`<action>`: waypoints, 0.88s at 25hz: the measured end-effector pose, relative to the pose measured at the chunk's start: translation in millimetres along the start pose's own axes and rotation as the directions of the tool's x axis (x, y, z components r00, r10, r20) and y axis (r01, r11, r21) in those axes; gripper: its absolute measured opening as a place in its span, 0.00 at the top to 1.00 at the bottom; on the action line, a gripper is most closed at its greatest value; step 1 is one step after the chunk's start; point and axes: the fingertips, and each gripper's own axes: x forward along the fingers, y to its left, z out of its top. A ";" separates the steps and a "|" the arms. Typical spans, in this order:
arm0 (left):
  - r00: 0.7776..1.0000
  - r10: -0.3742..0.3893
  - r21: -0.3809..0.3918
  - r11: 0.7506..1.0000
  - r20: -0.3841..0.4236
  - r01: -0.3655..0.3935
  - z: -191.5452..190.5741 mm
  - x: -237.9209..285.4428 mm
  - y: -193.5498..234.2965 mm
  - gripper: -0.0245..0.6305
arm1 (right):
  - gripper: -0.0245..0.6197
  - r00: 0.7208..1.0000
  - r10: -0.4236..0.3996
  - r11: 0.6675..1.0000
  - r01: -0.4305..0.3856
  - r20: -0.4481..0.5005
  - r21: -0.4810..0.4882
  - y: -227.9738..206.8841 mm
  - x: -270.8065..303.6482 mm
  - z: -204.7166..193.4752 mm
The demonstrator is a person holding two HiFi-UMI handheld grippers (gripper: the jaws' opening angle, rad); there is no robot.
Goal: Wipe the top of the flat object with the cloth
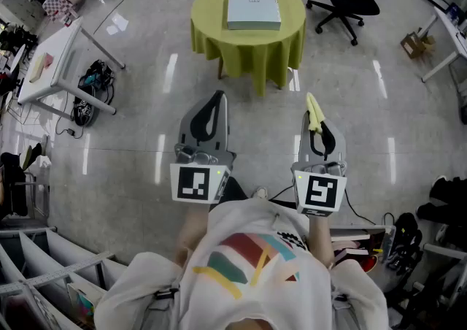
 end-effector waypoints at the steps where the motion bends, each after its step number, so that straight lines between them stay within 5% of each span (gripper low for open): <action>1: 1.000 0.000 0.003 1.000 0.001 0.000 0.5 0.3 -1.1 0.94 | 0.92 1.000 -0.003 1.000 0.003 -0.003 0.002 -1.8 -0.8 -1.6; 13: 1.000 -0.003 -0.011 1.000 -0.022 0.003 -3.2 2.1 -5.9 0.94 | 0.92 0.999 0.009 1.000 -0.009 -0.034 0.002 -3.3 -7.0 -15.2; 22: 0.999 -0.046 -0.034 0.998 0.010 0.047 -0.5 24.3 -7.3 0.94 | 0.92 0.999 0.027 1.000 -0.027 0.043 -0.006 -9.7 -4.9 -3.6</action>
